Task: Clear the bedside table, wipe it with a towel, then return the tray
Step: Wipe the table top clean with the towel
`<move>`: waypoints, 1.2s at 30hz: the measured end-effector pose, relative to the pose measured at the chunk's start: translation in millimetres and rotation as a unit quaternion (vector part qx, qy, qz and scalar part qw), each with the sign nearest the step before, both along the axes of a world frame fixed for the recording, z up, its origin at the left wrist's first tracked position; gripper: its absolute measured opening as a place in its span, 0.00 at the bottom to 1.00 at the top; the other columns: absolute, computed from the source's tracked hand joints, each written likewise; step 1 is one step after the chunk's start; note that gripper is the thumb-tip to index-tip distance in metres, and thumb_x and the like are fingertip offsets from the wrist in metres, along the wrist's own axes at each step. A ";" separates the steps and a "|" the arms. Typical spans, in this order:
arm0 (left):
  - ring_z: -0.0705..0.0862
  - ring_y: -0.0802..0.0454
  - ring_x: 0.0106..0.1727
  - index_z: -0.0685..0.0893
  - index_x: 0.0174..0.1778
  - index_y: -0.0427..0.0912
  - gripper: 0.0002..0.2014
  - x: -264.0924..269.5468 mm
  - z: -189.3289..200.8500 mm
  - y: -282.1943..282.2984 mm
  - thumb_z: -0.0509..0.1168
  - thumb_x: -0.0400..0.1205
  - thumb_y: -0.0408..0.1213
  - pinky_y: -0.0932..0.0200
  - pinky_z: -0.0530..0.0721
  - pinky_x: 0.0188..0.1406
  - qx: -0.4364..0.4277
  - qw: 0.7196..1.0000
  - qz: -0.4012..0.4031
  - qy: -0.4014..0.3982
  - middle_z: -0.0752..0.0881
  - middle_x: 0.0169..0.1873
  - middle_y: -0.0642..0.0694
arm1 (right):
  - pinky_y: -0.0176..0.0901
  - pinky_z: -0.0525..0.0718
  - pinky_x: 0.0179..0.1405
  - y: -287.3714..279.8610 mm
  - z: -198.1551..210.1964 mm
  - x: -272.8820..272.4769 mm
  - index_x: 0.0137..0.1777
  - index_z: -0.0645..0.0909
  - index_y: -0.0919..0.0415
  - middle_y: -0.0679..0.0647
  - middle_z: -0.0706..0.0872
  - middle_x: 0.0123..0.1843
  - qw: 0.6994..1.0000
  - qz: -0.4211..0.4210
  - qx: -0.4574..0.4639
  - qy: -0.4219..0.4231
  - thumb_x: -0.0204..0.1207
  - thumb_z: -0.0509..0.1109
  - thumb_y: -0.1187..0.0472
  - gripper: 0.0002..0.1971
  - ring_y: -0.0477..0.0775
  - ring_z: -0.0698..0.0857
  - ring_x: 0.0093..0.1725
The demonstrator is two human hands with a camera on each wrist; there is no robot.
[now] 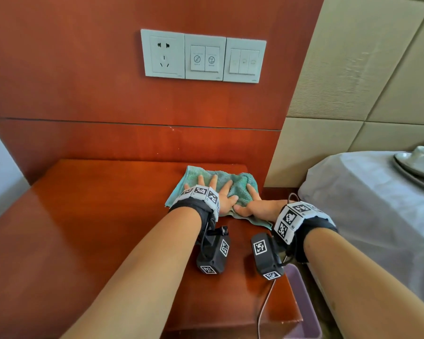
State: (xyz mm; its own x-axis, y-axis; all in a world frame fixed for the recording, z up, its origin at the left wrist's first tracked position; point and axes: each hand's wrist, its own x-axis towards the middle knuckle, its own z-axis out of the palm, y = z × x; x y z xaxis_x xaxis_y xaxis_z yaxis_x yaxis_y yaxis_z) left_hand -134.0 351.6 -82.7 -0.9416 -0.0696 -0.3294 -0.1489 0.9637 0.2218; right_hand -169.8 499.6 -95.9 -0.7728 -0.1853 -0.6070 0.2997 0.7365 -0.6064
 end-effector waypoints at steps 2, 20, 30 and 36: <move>0.29 0.38 0.83 0.41 0.81 0.70 0.31 18.2 -0.8 1.0 0.42 0.83 0.65 0.28 0.39 0.79 -0.004 1.000 0.000 -0.002 0.35 0.84 0.55 | 0.57 0.50 0.84 2.2 1.1 16.0 0.82 0.33 0.34 0.51 0.51 0.87 1.000 0.013 0.012 -0.003 0.58 0.77 0.36 0.63 0.59 0.53 0.86; 0.30 0.36 0.83 0.41 0.83 0.65 0.33 179.0 1.9 15.6 0.42 0.82 0.67 0.28 0.40 0.79 -0.027 1.000 -0.017 -0.001 0.36 0.85 0.52 | 0.63 0.45 0.83 28.0 18.7 182.2 0.82 0.36 0.31 0.51 0.38 0.87 0.979 0.057 0.177 0.082 0.44 0.69 0.21 0.67 0.61 0.45 0.86; 0.30 0.38 0.84 0.42 0.83 0.65 0.34 226.7 10.1 -7.1 0.46 0.82 0.66 0.34 0.35 0.80 -0.003 0.999 -0.040 -0.004 0.36 0.85 0.53 | 0.68 0.35 0.81 1.4 25.6 241.2 0.84 0.44 0.34 0.50 0.36 0.87 0.939 0.098 0.293 0.149 0.54 0.65 0.18 0.59 0.59 0.32 0.85; 0.31 0.36 0.83 0.40 0.81 0.69 0.35 233.2 2.5 -76.0 0.45 0.80 0.70 0.34 0.37 0.82 -0.014 1.000 0.006 -0.020 0.36 0.85 0.53 | 0.69 0.35 0.81 -65.3 28.8 255.0 0.85 0.56 0.41 0.56 0.44 0.88 0.950 0.141 0.240 0.139 0.54 0.64 0.18 0.58 0.59 0.38 0.86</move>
State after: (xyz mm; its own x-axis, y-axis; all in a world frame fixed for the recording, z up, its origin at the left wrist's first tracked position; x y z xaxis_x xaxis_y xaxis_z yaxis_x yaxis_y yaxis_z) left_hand 99.3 275.7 -80.3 -0.9271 -0.0900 -0.3638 -0.1681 0.9675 0.1891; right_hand 85.2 434.4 -67.1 -0.8765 -0.1613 -0.4535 -0.0728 0.9758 -0.2063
